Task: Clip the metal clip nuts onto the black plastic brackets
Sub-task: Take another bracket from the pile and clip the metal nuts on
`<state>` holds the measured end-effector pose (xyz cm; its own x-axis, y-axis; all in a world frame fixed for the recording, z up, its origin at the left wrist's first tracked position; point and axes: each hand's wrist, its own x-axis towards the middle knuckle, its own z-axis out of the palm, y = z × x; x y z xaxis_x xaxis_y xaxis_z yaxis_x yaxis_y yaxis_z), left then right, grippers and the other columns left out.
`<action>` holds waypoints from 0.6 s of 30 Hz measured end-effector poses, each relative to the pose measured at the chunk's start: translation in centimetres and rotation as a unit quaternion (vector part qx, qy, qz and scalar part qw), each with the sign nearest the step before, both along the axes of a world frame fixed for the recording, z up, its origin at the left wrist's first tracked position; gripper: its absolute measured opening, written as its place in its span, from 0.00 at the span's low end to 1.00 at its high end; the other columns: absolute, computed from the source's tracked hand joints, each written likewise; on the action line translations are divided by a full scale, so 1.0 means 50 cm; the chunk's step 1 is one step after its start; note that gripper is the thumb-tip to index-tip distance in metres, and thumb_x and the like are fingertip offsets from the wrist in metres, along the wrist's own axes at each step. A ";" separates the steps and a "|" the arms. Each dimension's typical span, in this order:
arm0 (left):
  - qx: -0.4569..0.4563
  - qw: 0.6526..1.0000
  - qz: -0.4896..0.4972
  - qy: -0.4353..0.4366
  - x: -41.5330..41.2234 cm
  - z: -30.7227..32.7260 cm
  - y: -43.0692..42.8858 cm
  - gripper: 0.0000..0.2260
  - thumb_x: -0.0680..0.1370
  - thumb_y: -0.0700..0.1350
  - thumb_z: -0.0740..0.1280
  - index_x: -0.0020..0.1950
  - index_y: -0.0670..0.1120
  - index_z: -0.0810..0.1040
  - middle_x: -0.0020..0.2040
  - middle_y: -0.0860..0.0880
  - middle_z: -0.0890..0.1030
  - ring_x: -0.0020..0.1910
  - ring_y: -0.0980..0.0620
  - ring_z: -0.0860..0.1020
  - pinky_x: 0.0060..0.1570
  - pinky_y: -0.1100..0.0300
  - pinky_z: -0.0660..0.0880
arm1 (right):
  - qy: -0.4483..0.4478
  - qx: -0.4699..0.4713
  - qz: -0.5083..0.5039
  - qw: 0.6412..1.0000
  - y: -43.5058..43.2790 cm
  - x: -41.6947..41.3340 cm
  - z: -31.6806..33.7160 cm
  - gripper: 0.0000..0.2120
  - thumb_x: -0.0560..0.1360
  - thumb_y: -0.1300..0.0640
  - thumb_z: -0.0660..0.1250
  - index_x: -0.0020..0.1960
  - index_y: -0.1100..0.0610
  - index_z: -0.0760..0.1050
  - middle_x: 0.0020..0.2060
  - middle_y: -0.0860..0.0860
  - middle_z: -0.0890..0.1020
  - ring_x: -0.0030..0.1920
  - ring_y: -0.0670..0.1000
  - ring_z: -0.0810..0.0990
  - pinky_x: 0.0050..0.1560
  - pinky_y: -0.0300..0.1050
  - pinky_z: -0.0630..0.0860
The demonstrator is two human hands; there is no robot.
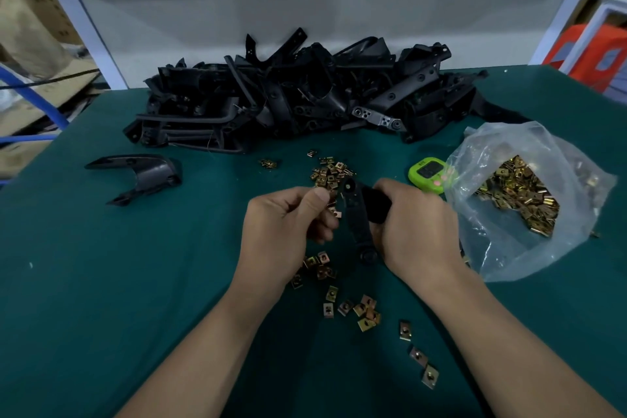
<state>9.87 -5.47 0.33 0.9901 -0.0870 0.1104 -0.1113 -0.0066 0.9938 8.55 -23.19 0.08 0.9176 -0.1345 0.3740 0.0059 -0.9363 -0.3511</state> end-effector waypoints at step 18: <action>-0.110 0.981 -0.068 0.143 -0.018 0.015 -0.011 0.18 0.73 0.58 0.70 0.41 0.44 0.88 0.37 0.43 0.84 0.31 0.53 0.80 0.33 0.64 0.77 | 0.034 -0.013 -0.009 0.999 0.020 -0.010 0.009 0.10 0.70 0.63 0.67 0.45 0.49 0.75 0.30 0.46 0.72 0.33 0.57 0.71 0.35 0.47 0.65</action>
